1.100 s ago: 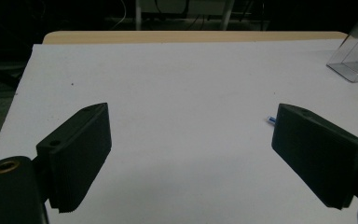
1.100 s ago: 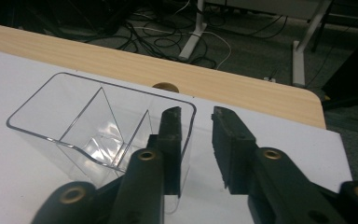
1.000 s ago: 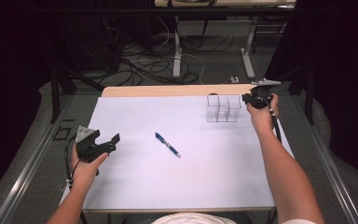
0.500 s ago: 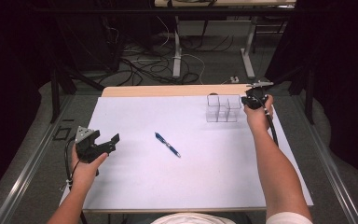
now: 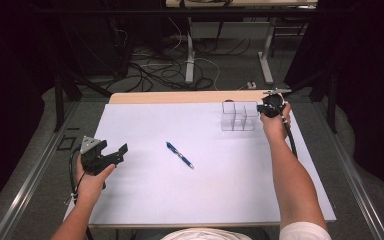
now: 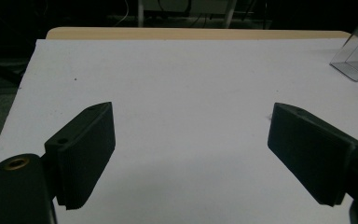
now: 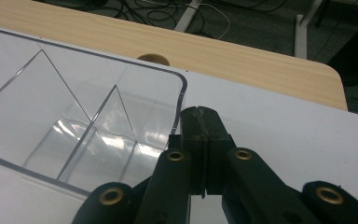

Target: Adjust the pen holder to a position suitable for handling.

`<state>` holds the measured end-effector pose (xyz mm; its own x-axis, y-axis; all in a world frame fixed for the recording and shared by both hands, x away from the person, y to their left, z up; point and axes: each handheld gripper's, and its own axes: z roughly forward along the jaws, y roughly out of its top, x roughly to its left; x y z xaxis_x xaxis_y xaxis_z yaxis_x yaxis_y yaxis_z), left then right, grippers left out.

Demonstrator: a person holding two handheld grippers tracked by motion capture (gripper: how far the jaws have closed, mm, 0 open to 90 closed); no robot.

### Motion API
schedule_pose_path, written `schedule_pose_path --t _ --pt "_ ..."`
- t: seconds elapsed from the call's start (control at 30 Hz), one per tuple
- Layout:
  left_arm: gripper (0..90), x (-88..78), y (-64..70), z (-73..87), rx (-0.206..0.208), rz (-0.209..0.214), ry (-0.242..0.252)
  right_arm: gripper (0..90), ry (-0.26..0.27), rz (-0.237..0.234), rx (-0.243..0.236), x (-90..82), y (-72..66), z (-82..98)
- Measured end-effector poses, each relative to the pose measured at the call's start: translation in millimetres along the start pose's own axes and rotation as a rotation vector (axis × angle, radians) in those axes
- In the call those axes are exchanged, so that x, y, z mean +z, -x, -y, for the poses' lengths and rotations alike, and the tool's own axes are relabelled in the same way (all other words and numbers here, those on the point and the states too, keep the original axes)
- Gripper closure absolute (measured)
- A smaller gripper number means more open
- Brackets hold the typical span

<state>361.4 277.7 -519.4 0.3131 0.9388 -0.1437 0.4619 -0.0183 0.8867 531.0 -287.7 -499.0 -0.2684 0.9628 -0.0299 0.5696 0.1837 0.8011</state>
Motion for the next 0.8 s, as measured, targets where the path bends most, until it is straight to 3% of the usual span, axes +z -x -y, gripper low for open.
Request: schedule_pose_path --t 0.33,0.8 --pt "14.9 0.8 0.8 0.1 0.002 -0.001 -0.005 90.0 -0.007 -0.038 -0.028 2.6 -12.0 0.5" --pt "14.9 1.2 1.8 -0.2 0.009 -0.001 -0.005 90.0 -0.028 -0.135 -0.050 9.9 -49.6 2.7"
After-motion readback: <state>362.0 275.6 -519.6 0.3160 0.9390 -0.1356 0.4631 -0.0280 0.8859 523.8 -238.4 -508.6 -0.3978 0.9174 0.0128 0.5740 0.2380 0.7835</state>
